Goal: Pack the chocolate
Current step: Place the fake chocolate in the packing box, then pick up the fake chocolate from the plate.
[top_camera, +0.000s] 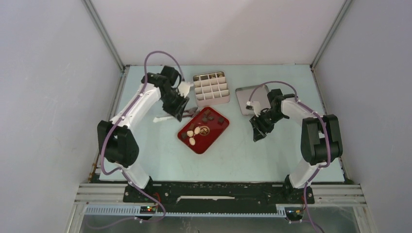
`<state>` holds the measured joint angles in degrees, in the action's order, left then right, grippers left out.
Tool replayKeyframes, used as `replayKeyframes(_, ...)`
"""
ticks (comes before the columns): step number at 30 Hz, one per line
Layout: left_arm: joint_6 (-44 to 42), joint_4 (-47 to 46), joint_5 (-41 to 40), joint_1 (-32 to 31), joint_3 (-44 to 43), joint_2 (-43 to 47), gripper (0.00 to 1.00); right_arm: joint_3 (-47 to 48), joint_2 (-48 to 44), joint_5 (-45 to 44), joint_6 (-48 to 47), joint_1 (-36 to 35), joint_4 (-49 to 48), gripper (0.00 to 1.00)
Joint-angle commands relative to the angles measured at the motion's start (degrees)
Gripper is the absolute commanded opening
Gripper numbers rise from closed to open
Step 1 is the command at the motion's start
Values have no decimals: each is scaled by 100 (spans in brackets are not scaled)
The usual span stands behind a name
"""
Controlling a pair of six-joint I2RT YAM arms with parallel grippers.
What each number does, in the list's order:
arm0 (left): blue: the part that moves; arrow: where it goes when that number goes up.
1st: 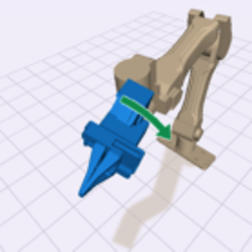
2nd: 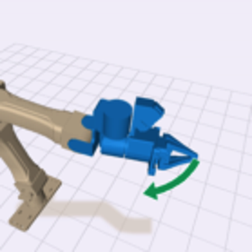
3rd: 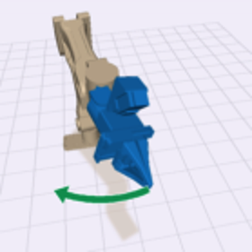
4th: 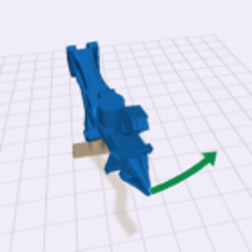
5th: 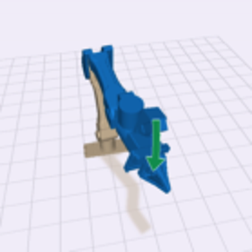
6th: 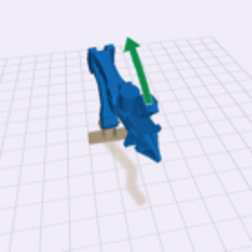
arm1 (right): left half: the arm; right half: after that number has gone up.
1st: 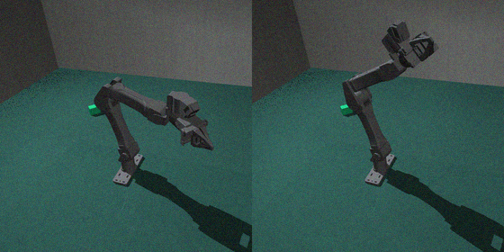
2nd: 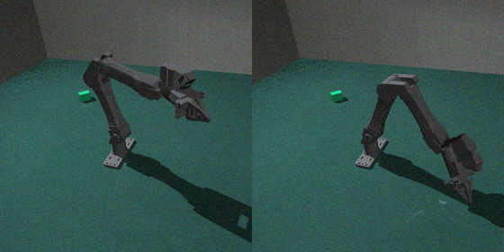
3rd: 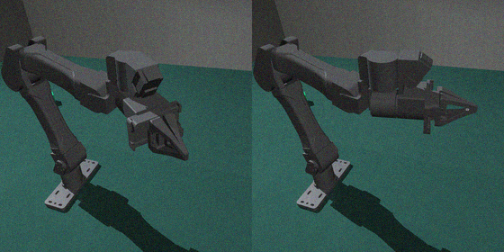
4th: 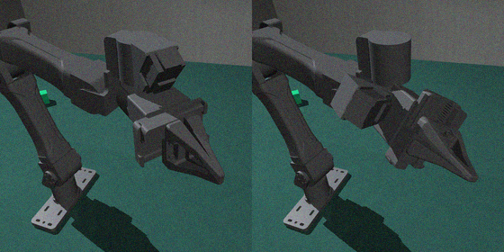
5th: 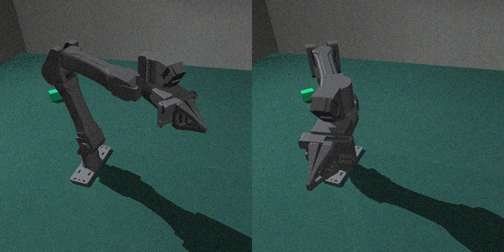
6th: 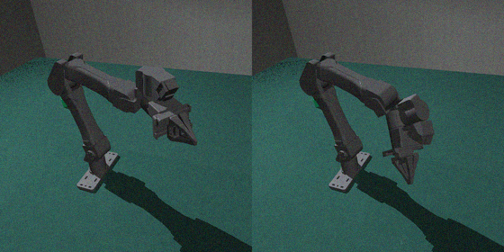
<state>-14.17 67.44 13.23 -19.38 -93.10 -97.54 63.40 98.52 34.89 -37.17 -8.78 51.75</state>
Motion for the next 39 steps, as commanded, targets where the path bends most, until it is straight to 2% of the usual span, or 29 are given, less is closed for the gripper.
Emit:
replayKeyframes(1, -377, 306, 188, -14, 748, 632, 39, 206, 70, -34, -133, -58, 20, 58)
replayKeyframes(4, -301, 197, 208, -14, 1016, 792, 39, 207, 106, -80, -142, -103, 20, 58)
replayKeyframes(16, -232, 317, 533, -198, 973, 558, 39, 202, 139, -211, -159, -197, 28, 58)
replayKeyframes(27, -207, 296, -129, -560, 935, 168, 43, 206, 100, -224, -181, -202, 46, 58)
replayKeyframes(39, -179, 363, -449, -664, 951, 58, 45, 207, 105, -225, -216, -200, 72, 58)
